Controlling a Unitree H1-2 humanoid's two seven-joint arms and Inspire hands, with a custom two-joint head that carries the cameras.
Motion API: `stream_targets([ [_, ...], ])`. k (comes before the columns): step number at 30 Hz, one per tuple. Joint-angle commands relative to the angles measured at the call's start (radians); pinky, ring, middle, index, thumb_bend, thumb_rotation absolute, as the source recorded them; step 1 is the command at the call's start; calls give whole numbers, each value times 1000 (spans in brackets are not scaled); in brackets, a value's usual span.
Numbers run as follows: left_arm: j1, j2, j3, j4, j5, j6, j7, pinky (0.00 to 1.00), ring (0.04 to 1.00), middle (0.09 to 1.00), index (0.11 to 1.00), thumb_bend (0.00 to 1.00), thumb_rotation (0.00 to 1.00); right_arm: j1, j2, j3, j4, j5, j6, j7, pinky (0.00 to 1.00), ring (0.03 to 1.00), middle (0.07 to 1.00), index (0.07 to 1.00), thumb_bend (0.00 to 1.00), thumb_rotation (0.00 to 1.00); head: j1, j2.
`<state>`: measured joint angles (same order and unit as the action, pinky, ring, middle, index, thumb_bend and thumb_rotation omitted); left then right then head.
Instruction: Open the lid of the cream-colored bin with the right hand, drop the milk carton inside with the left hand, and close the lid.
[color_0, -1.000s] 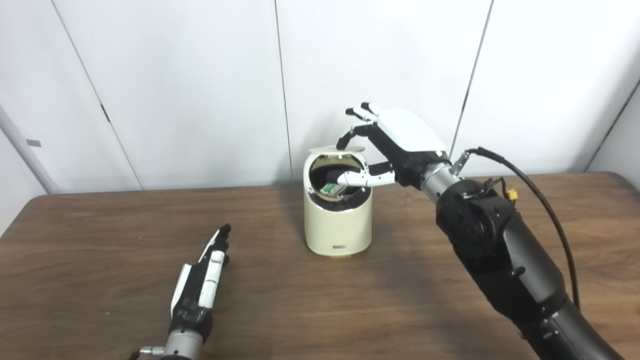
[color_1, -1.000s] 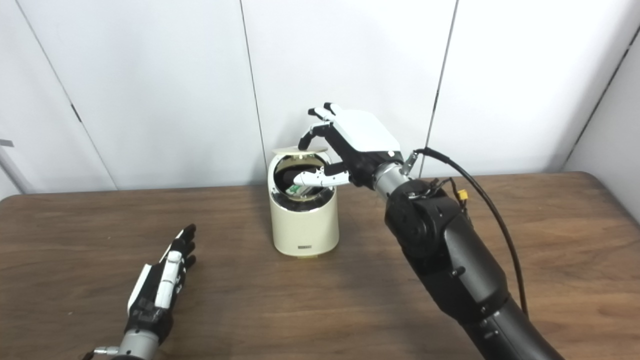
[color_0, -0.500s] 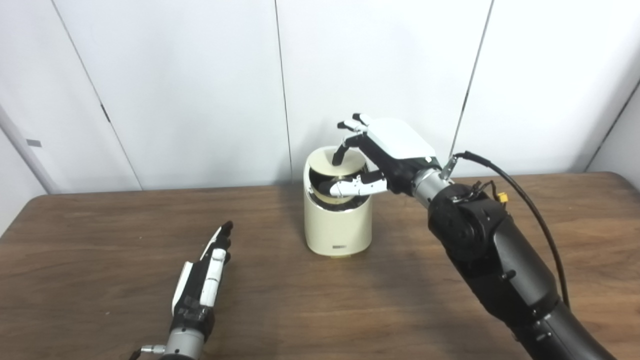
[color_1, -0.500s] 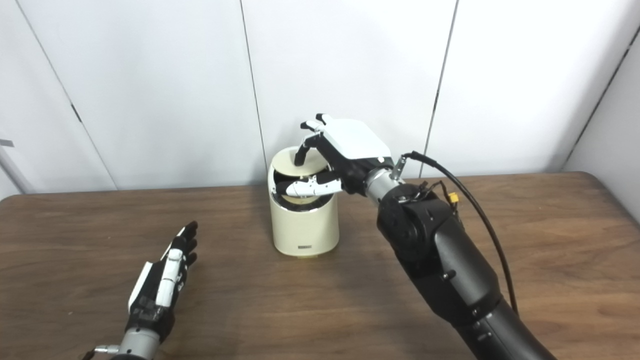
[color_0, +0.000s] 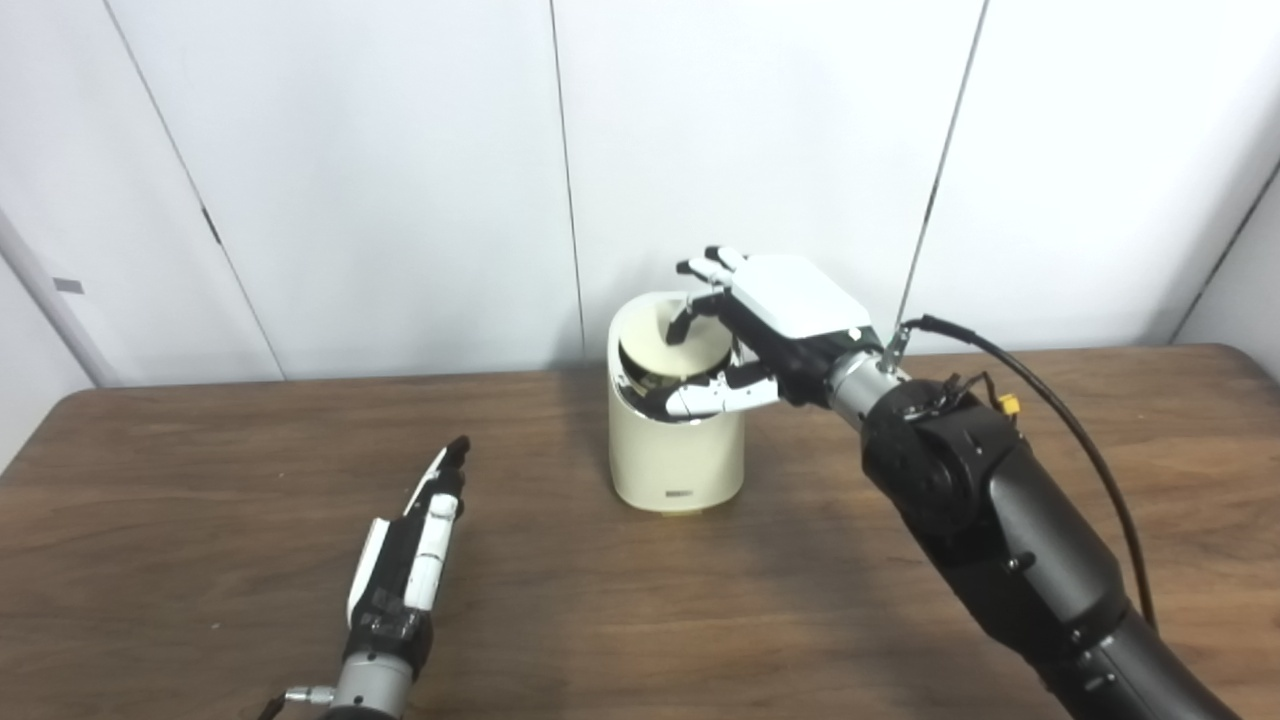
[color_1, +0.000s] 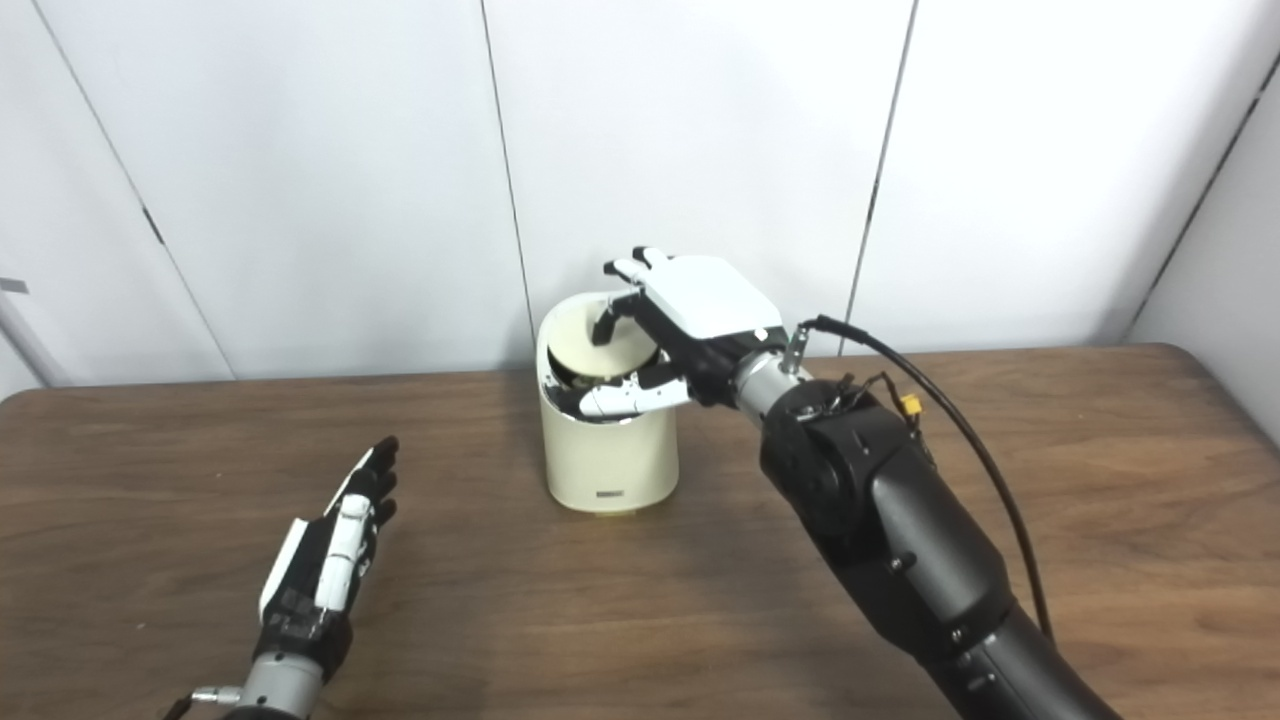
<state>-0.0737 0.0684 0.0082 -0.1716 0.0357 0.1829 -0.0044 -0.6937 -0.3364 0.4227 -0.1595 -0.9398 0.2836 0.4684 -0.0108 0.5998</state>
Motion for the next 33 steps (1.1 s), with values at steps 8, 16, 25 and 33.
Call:
stream_targets([
  [8,-16,-9,7,-43,0,-5,3,1000,1000,1000,1000,627,944,-21,-5,-10,-37,-57,-24,40,970,1000,954,652,580,841,0,7],
  [16,-17,-9,11,-42,3,-9,3,1000,1000,1000,1000,642,937,-1,2,-17,-33,-63,-36,29,973,1000,948,648,581,851,-1,13],
  [25,-19,-6,7,-36,8,-11,0,1000,1000,1000,1000,631,934,18,-2,-17,-38,-73,-57,34,968,1000,951,634,566,848,2,18],
  [33,-21,-5,6,-41,11,-9,-1,1000,1000,1000,1000,635,947,38,12,-8,-32,-90,-52,52,992,1000,966,661,582,858,2,20],
])
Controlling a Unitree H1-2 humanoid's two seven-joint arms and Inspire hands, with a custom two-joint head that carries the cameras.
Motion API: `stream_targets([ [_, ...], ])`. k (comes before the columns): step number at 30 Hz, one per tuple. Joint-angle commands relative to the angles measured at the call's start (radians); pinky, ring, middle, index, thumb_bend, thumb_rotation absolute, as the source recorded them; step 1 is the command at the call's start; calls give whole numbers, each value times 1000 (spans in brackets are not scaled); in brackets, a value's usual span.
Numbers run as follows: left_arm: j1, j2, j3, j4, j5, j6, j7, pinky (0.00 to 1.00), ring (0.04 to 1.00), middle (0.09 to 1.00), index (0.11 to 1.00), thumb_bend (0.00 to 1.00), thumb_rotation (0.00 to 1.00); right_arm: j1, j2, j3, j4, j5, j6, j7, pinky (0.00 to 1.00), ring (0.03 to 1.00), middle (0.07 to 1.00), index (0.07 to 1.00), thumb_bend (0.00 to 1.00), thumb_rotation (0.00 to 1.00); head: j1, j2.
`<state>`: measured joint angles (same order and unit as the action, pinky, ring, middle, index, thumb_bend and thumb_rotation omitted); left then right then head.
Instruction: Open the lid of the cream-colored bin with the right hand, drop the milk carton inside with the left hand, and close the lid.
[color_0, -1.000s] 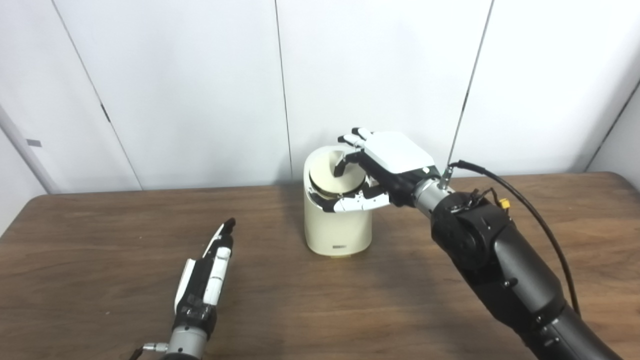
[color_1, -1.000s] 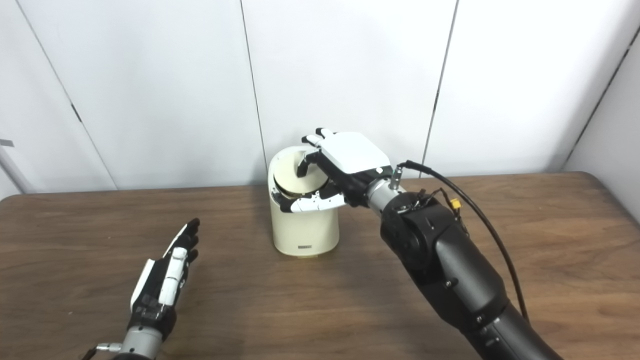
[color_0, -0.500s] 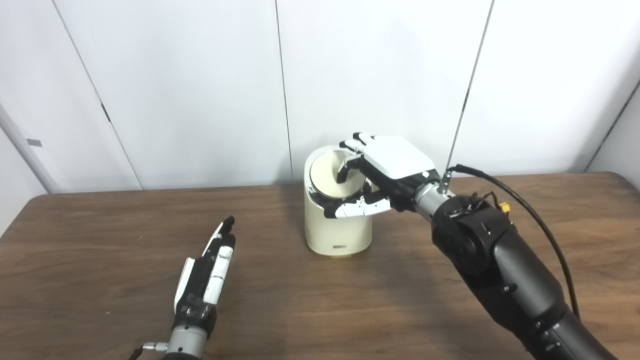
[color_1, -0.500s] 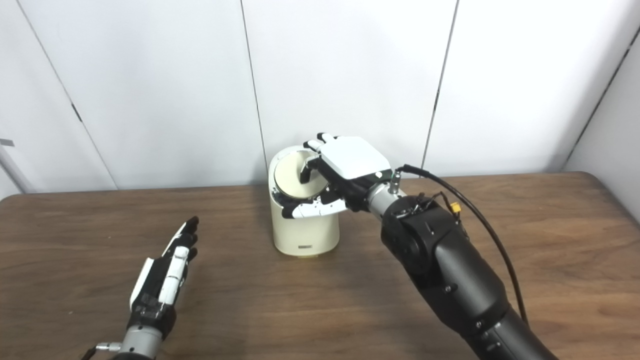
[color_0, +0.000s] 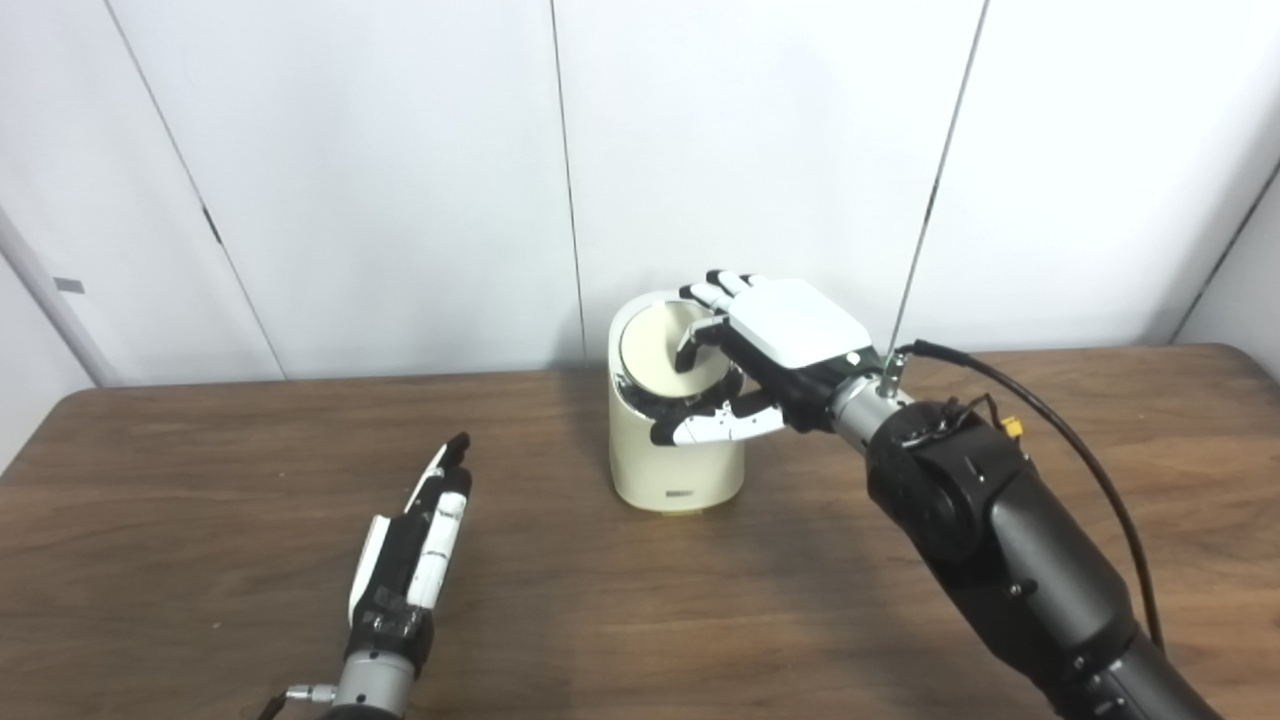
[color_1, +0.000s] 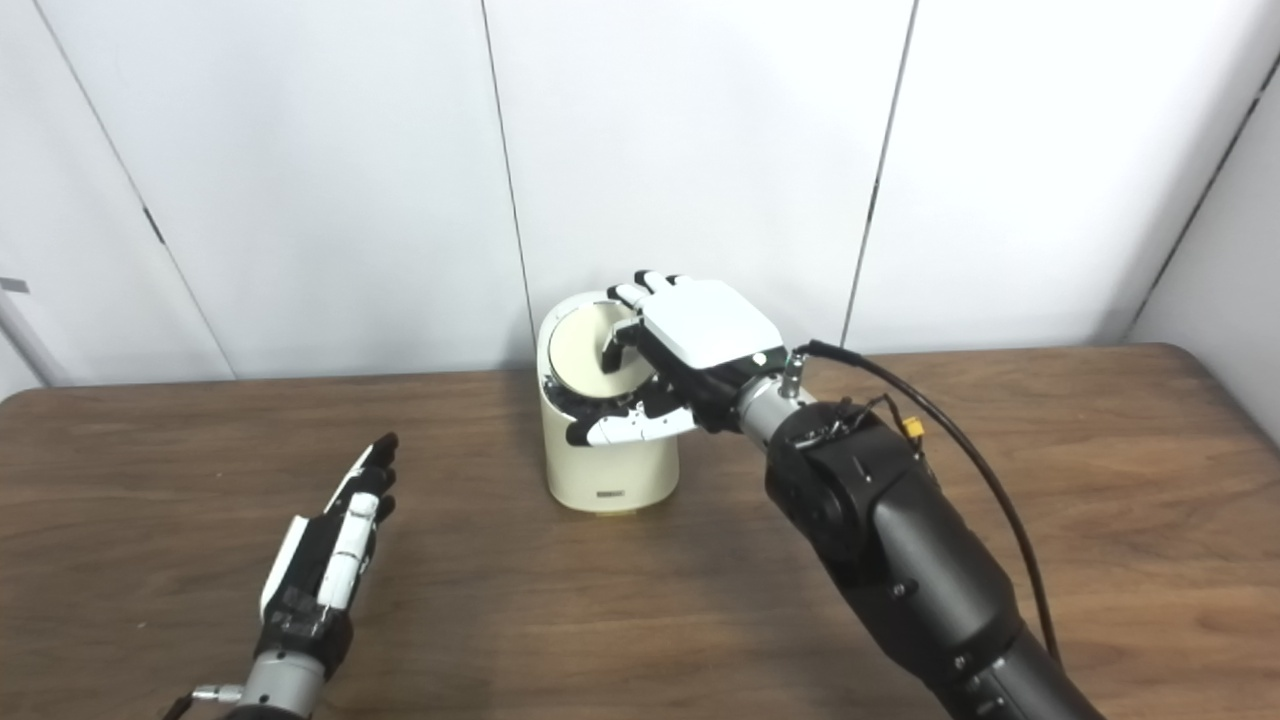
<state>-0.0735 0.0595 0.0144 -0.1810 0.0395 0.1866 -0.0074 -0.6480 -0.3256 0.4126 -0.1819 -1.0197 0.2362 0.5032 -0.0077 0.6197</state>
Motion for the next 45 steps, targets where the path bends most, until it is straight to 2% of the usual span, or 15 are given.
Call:
stream_targets([
  [1,-21,3,0,-31,7,-17,3,1000,1000,1000,1000,635,946,-6,2,7,-4,-17,-4,23,988,1000,968,664,583,860,-2,0],
  [12,-20,2,-1,-43,11,-11,4,1000,1000,1000,1000,643,938,24,10,37,37,-62,1,46,1000,1000,989,674,601,878,3,7],
  [16,-22,3,-2,-43,16,-4,4,1000,1000,1000,1000,641,946,28,12,39,41,-69,-4,44,1000,1000,994,689,604,916,2,8],
  [25,-28,5,-1,-35,12,-16,3,1000,1000,1000,1000,627,952,24,4,31,19,-68,-9,57,1000,1000,993,685,599,928,0,7],
  [35,-26,4,0,-37,10,-14,2,1000,1000,1000,1000,629,954,-1,9,-57,-111,-67,14,64,1000,1000,980,721,600,881,-1,8],
  [38,-27,3,2,-37,5,-12,1,1000,1000,1000,1000,630,941,-11,13,-88,-159,-90,30,86,1000,1000,979,765,600,915,0,8],
  [45,-29,3,2,-34,1,-12,-2,1000,1000,1000,1000,635,937,-3,25,-143,-170,-100,43,77,959,1000,966,820,595,876,0,7],
])
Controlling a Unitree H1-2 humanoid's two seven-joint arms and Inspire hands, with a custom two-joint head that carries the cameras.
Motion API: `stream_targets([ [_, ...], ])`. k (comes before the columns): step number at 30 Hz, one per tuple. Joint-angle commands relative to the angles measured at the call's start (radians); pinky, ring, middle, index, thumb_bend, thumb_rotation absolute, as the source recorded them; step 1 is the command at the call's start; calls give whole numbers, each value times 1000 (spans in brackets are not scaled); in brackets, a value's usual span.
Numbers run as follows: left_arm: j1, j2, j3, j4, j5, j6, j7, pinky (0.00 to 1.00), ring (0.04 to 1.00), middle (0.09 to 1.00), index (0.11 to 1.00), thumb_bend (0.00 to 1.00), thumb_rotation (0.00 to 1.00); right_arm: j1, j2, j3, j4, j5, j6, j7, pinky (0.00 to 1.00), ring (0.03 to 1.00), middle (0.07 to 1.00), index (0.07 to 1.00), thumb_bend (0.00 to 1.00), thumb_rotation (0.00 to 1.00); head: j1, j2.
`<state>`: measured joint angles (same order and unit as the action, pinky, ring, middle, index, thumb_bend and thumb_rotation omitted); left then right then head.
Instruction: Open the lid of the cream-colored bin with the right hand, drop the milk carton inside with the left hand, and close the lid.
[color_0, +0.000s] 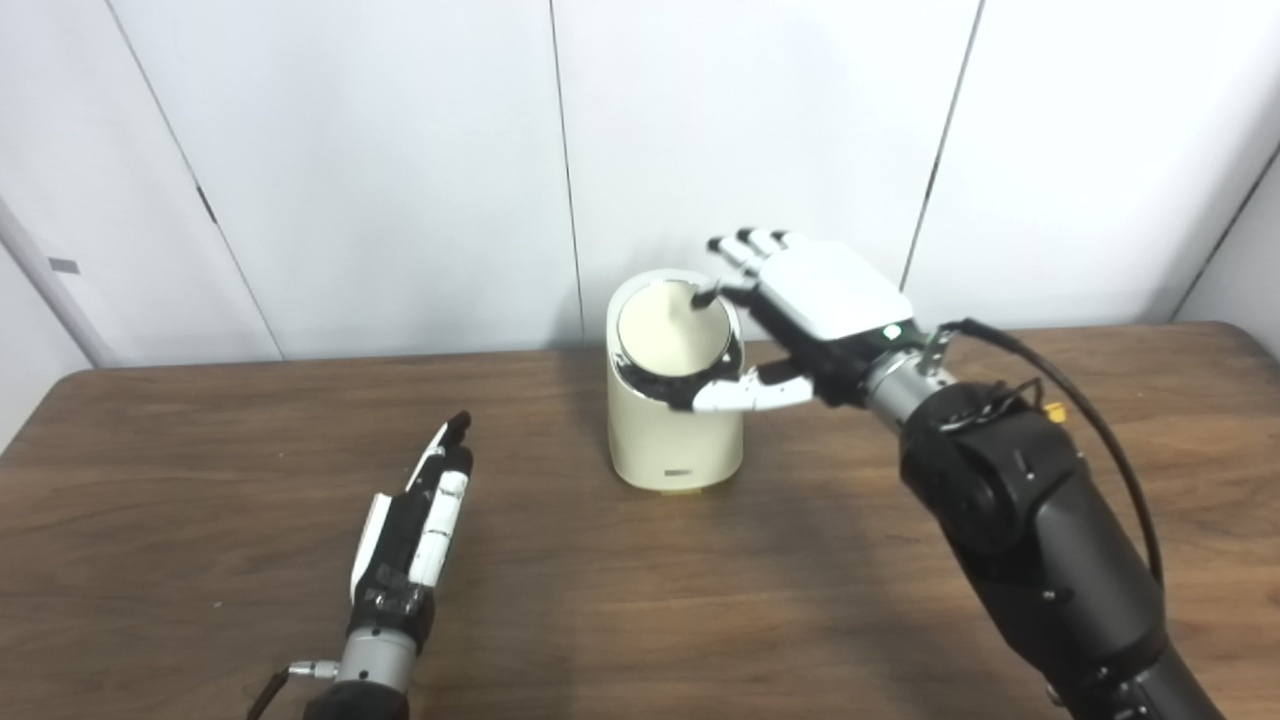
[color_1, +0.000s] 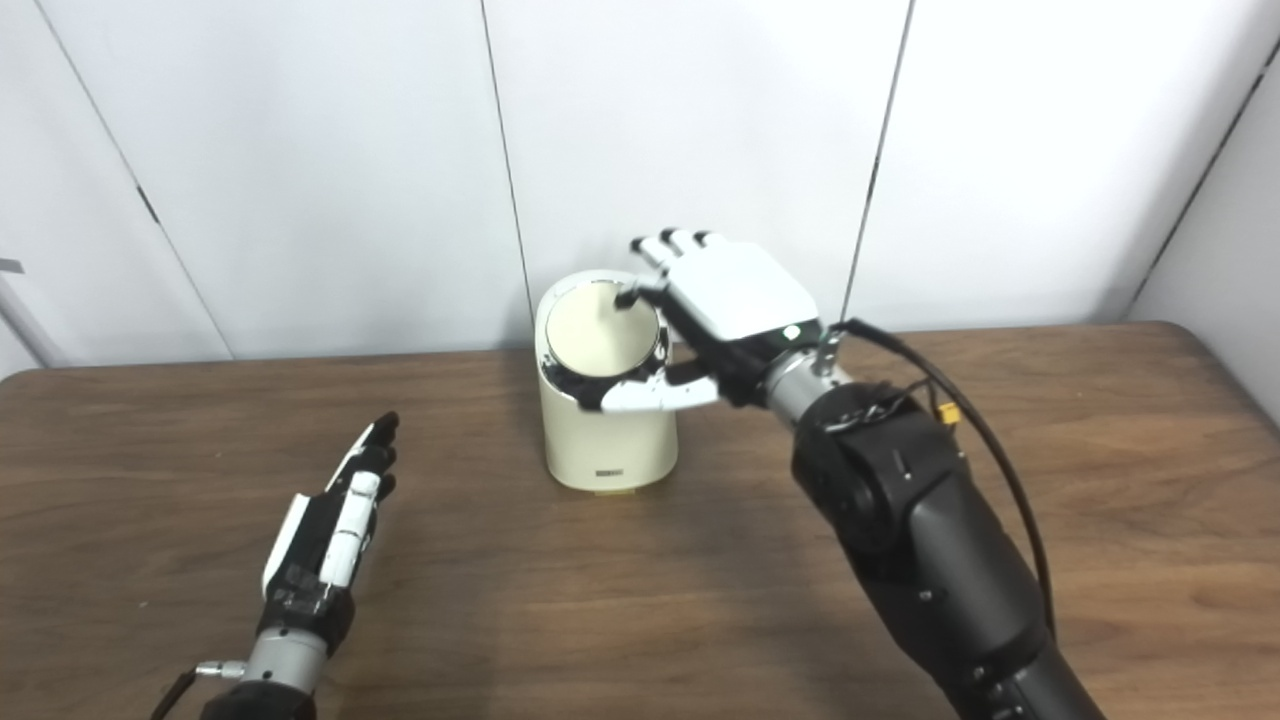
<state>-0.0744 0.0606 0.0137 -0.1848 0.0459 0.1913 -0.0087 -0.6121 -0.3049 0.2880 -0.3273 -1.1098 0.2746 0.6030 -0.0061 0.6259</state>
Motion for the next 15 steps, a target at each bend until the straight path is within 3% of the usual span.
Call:
stream_targets([
  [1,-29,2,3,-30,-5,-19,0,1000,1000,1000,1000,630,934,-32,6,-26,-24,-8,7,-28,956,1000,966,827,595,875,-1,1],
  [9,-38,2,19,-29,-17,-17,3,1000,1000,1000,1000,628,945,71,35,-137,-23,127,52,-67,949,1000,982,891,576,884,8,1],
  [15,-30,2,35,-47,-23,0,7,1000,1000,1000,1000,636,951,160,23,-206,-9,263,64,-100,811,962,967,915,555,859,20,-1],
])
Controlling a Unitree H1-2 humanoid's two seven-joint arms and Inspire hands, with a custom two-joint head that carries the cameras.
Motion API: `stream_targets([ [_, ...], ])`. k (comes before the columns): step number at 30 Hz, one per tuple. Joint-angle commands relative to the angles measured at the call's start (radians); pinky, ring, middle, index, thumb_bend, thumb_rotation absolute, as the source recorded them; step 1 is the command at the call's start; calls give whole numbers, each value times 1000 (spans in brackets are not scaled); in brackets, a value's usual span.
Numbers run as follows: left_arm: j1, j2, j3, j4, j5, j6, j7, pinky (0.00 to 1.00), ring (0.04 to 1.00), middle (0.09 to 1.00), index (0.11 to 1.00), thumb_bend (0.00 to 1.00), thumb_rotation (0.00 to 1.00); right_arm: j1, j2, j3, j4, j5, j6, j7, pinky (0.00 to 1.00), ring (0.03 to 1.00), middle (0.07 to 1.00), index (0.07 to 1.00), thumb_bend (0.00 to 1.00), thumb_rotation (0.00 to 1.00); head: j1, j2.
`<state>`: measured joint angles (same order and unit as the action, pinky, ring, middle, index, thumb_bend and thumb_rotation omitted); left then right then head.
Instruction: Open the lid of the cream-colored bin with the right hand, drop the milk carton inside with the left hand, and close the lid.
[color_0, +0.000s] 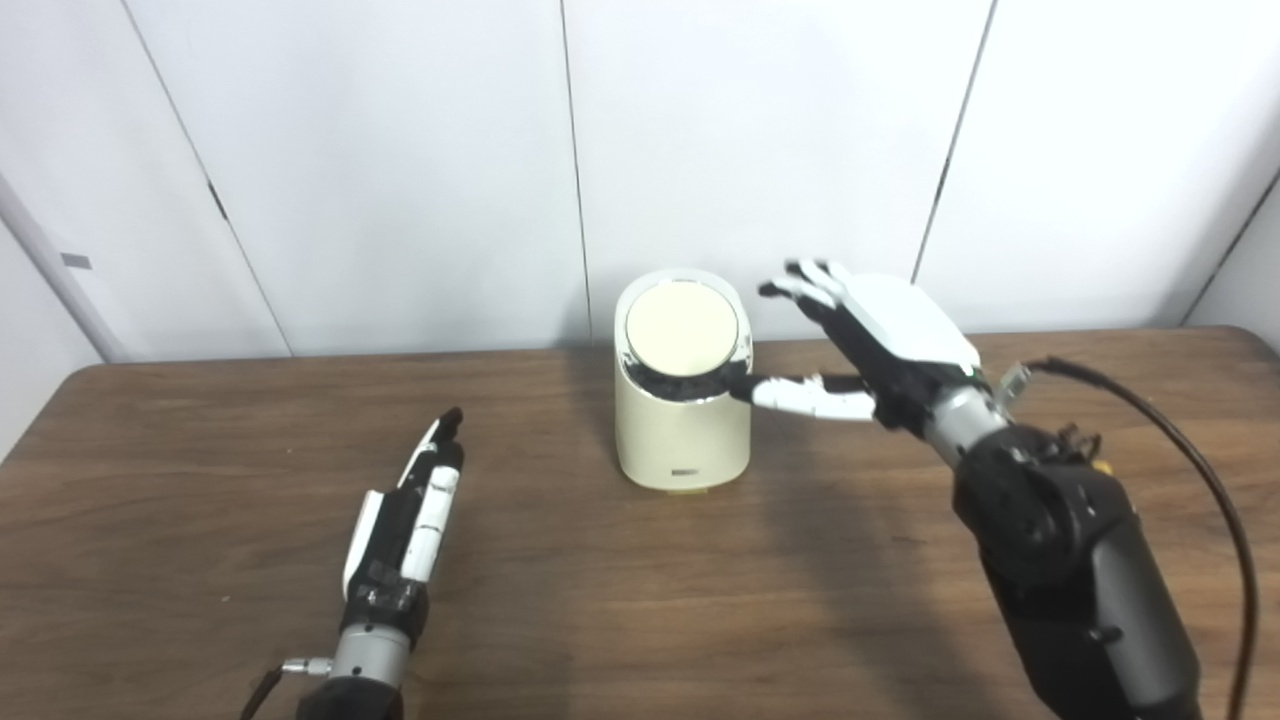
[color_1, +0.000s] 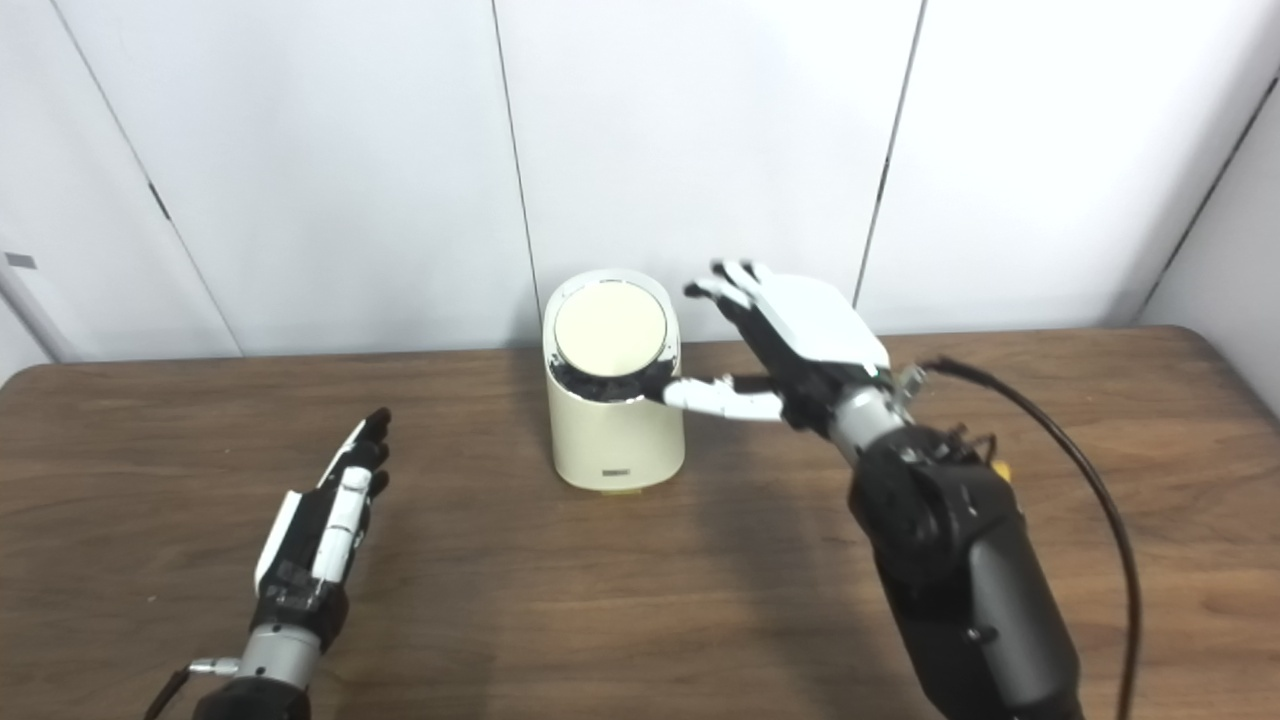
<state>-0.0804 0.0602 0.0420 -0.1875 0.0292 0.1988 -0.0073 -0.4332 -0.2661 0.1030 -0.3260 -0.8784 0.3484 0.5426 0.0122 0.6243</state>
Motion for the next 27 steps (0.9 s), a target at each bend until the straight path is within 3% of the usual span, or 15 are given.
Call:
stream_targets([
  [1,-20,4,10,-48,-7,-7,6,1000,1000,1000,1000,639,951,-1,-14,-40,-2,73,-10,-51,809,960,968,918,552,863,1,1],
  [5,-6,10,32,-60,-9,-12,13,1000,1000,1000,1000,626,892,63,16,-117,21,228,12,-100,837,947,963,950,560,830,11,3],
  [8,7,23,43,-71,-9,-10,2,1000,1000,1000,1000,524,800,102,29,-143,36,304,7,-138,818,910,952,974,610,675,17,2],
  [11,27,29,52,-77,-30,-20,-10,1000,1000,999,1000,512,600,139,48,-158,40,371,-6,-181,835,925,966,991,697,621,25,1],
  [14,52,29,49,-85,-23,-20,-4,1000,1000,1000,1000,520,618,173,76,-175,47,443,-36,-243,836,915,955,976,664,693,30,1],
  [15,63,29,47,-89,-14,-18,0,1000,1000,1000,1000,521,693,186,85,-179,50,461,-45,-265,836,908,950,971,644,726,30,0],
  [18,97,28,47,-82,-12,-55,3,1000,1000,1000,1000,499,747,228,122,-206,66,535,-80,-331,800,892,938,960,614,730,26,0],
  [24,150,16,61,-62,-30,-105,14,1000,998,999,1000,482,709,304,152,-213,124,575,-214,-464,731,871,909,938,568,773,28,0],
  [27,165,3,71,-32,-46,-151,20,1000,987,988,1000,503,649,344,145,-192,142,544,-270,-513,796,869,906,939,591,768,30,-1],
])
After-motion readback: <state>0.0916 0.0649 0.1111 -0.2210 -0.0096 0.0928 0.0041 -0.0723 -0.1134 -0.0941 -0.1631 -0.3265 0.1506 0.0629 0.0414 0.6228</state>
